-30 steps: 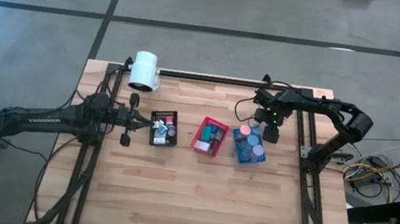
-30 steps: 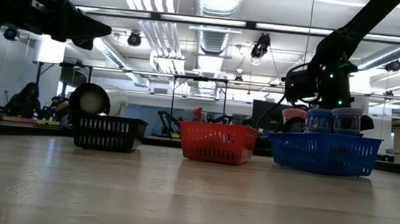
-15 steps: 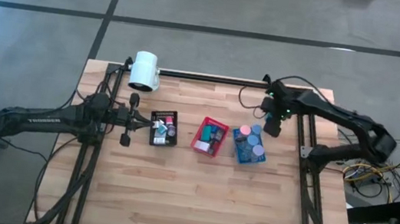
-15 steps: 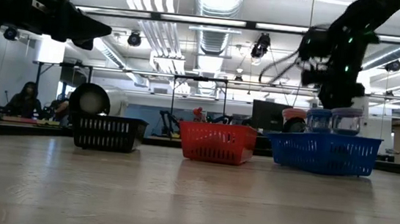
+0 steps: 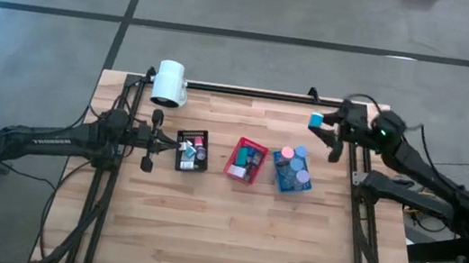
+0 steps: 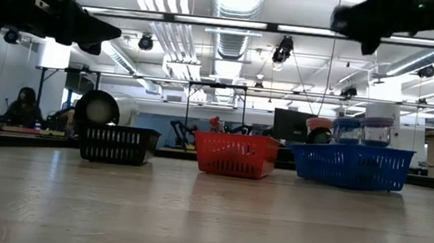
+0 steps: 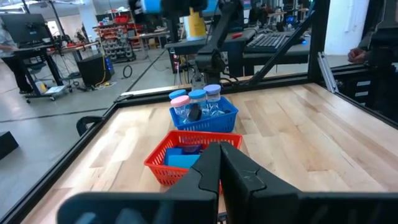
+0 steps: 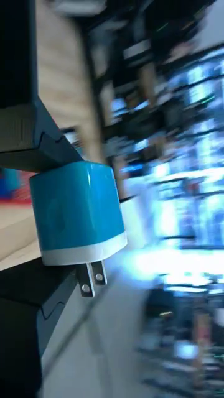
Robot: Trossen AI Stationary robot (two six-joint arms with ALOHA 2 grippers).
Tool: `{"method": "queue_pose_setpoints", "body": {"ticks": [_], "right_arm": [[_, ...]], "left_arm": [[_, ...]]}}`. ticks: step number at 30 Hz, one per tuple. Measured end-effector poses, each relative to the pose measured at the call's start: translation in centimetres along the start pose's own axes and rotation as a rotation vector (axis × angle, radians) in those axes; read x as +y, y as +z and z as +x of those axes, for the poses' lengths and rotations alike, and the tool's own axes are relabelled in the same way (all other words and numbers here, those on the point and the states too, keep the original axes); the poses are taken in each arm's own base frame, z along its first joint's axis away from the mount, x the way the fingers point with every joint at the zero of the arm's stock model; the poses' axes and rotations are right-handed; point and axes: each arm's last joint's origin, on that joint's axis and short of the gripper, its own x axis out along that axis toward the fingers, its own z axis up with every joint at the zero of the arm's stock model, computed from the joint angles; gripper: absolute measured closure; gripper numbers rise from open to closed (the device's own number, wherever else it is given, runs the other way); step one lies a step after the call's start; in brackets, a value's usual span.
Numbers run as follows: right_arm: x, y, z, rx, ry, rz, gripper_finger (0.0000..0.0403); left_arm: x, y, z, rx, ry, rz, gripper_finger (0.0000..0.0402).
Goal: Pick & Place Office items
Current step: Put the blue charger adapter into the black bin
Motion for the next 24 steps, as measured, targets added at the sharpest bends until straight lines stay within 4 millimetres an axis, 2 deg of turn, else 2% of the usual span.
{"method": "queue_pose_setpoints", "body": {"ticks": [4,8,14,18,24], "right_arm": [[1.3,-1.1,-1.2,-0.145,0.001,0.02,0.0228],[2.4,-2.8,-1.5,-0.157,-0.057,0.018,0.0228],[4.2,-5.3,-1.5,-0.24,-0.047,-0.032,0.0228],[4.6,-7.1,-1.5,-0.25,-0.021,-0.062,0.0228],[4.5,-8.7,-1.6,-0.28,0.003,-0.046,0.0228]], "left_arm": [[0.0,0.0,0.0,0.0,0.0,-0.003,0.0389],[0.0,0.0,0.0,0.0,0.0,-0.003,0.0389],[0.0,0.0,0.0,0.0,0.0,-0.004,0.039],[0.0,0.0,0.0,0.001,-0.001,-0.012,0.039],[0.0,0.0,0.0,-0.002,0.0,-0.014,0.039]]}}
